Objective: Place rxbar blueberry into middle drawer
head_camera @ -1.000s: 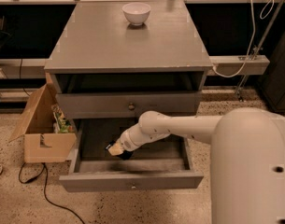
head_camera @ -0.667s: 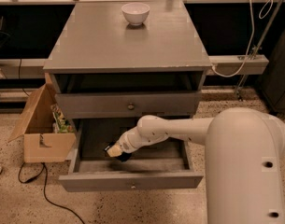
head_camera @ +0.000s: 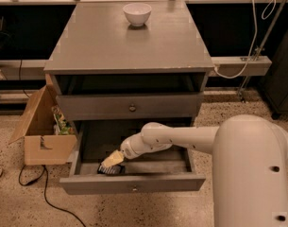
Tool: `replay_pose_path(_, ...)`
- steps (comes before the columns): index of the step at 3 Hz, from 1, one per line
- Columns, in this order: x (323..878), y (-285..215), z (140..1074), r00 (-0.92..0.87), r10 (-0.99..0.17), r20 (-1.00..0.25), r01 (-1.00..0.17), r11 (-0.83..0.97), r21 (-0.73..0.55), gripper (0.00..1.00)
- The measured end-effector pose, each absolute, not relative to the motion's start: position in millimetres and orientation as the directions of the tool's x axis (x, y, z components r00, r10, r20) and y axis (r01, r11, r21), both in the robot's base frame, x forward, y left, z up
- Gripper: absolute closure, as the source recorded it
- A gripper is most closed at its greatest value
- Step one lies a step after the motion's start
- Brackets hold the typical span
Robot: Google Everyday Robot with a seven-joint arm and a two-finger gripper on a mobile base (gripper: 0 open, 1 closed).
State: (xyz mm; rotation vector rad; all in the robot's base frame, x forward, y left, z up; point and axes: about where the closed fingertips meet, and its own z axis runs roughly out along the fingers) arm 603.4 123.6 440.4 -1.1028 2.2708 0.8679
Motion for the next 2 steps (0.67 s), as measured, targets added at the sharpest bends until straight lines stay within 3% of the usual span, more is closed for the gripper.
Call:
replay_pose_path(1, 591.6, 91.2, 465.2, -0.570, -0.481, -0.666, -0.803, 0.498, 0.327, 0.00)
replay_pose_path(2, 570.1, 13.0, 516.2, -0.580, -0.412, -0.703, -0.770, 0.558, 0.309, 0.00)
